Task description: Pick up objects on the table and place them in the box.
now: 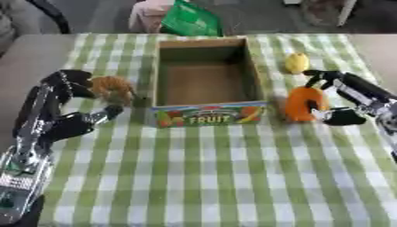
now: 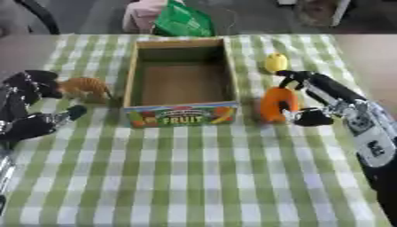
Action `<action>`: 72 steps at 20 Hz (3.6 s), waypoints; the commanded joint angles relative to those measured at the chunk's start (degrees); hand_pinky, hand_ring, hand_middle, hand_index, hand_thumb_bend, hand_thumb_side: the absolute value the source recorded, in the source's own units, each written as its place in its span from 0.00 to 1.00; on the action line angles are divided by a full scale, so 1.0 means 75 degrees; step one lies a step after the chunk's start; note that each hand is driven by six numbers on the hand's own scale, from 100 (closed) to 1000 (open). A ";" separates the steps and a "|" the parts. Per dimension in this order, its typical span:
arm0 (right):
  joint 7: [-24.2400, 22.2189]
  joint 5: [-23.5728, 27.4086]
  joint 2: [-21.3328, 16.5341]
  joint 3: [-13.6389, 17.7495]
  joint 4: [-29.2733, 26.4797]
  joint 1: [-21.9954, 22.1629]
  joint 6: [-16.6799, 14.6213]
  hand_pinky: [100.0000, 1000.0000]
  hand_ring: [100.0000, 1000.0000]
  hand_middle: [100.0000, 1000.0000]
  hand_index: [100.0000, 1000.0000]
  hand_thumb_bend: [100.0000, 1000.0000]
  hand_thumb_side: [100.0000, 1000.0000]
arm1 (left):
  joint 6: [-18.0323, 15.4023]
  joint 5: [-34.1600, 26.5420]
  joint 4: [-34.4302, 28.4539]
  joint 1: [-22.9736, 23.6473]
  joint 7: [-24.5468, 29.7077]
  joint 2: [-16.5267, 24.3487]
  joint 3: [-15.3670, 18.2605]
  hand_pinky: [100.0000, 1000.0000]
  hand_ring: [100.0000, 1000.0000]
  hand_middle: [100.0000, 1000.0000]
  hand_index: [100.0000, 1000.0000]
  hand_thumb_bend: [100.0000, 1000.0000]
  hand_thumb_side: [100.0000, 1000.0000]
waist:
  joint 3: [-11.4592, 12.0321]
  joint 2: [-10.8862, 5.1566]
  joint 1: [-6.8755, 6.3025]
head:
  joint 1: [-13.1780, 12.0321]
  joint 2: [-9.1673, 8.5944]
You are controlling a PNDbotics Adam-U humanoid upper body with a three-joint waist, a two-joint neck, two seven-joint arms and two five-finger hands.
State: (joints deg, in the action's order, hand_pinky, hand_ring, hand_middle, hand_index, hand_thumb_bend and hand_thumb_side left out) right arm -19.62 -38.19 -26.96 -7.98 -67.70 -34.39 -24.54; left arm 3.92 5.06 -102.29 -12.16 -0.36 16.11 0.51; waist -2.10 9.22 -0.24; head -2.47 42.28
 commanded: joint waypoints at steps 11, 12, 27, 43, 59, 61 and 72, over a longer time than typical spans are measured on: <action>-0.1509 -0.1334 -0.0229 0.0160 -0.0166 -0.0187 -0.0504 0.71 0.83 0.68 0.84 0.00 0.33 | -0.0005 -0.0018 -0.0095 -0.0074 0.0023 0.0110 -0.0004 0.64 0.47 0.47 0.64 0.80 0.04 | -0.0002 -0.0114 0.0009 | -0.0006 0.0018; -0.1494 -0.1380 -0.0228 0.0187 -0.0212 -0.0187 -0.0476 0.70 0.81 0.66 0.78 0.00 0.32 | -0.0005 -0.0017 -0.0094 -0.0074 0.0023 0.0109 -0.0005 0.64 0.47 0.47 0.64 0.80 0.05 | -0.0004 -0.0115 0.0008 | -0.0008 0.0019; 0.0463 -0.1356 -0.0177 0.0459 -0.0708 -0.0210 0.0301 0.48 0.54 0.26 0.27 0.00 0.15 | 0.0002 -0.0024 -0.0091 -0.0059 0.0006 0.0109 -0.0002 0.64 0.47 0.47 0.64 0.80 0.05 | -0.0022 -0.0116 -0.0015 | -0.0023 0.0011; 0.1719 -0.0471 0.0041 0.0063 -0.0776 -0.1624 0.0158 0.49 0.53 0.25 0.26 0.00 0.12 | -0.0003 -0.0037 -0.0083 -0.0049 0.0050 0.0106 -0.0040 0.64 0.47 0.47 0.64 0.80 0.04 | 0.0010 -0.0176 -0.0014 | 0.0040 0.0064; 0.2081 -0.1919 0.1421 -0.0024 0.1715 -0.3125 -0.0411 0.56 0.62 0.34 0.35 0.00 0.13 | -0.0018 -0.0096 -0.0091 -0.0188 0.0177 0.0013 -0.0171 0.64 0.47 0.47 0.64 0.80 0.04 | 0.0330 -0.0167 -0.0118 | 0.0272 -0.0025; 0.2032 -0.2153 0.1718 -0.0015 0.2004 -0.3180 -0.0441 0.56 0.62 0.35 0.36 0.00 0.14 | -0.0020 -0.0108 -0.0095 -0.0227 0.0205 -0.0010 -0.0201 0.64 0.47 0.47 0.64 0.80 0.04 | 0.0425 -0.0145 -0.0140 | 0.0339 -0.0057; 0.2033 -0.3194 0.2233 0.0019 0.2488 -0.3174 -0.0795 0.60 0.68 0.49 0.52 0.00 0.18 | -0.0019 -0.0118 -0.0094 -0.0249 0.0228 -0.0030 -0.0220 0.64 0.47 0.47 0.64 0.79 0.04 | 0.0448 -0.0131 -0.0141 | 0.0370 -0.0086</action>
State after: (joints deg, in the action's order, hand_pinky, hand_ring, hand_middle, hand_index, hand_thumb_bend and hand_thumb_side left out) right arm -4.27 -61.41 -9.87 -7.83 -48.50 -56.77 -29.94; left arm 3.82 4.46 -102.26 -13.17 1.21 15.56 -1.25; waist 1.23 9.14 -1.27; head 0.16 42.22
